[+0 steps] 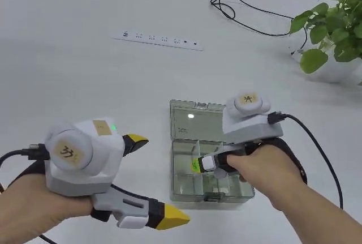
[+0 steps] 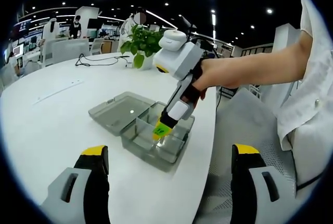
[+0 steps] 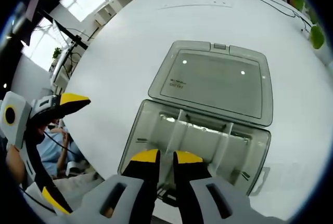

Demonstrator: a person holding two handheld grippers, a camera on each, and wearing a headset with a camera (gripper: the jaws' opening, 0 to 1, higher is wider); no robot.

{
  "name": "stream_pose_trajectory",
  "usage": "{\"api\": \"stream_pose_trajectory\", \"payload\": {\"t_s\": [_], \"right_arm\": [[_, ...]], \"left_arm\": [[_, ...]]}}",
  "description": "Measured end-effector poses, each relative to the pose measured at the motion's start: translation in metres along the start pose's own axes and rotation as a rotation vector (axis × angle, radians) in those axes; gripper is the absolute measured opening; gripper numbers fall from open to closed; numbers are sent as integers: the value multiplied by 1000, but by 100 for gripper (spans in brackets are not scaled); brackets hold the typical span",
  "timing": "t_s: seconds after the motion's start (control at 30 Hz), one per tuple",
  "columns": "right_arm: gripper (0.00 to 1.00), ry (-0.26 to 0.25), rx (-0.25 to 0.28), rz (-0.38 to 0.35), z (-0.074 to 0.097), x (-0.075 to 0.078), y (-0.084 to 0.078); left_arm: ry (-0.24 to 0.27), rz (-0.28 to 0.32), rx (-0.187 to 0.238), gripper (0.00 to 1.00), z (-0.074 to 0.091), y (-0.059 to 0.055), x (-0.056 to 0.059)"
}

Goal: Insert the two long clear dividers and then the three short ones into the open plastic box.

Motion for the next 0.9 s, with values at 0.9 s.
{"api": "stream_pose_trajectory", "payload": {"t_s": [0.9], "right_arm": [[30,160,215,38,43,-2,13]], "left_arm": [[72,0,-3,100,8,11,14]]}}
Point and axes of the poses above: the centre of the closed fingertips' face, and the gripper's own axes: z roughly backward along the fingers, x roughly to its right, y roughly out of its top, the point moved 7 cm from there along z, roughly backward along the fingers, and after that the axes turned 6 degrees about x, right-handed, at the moved point
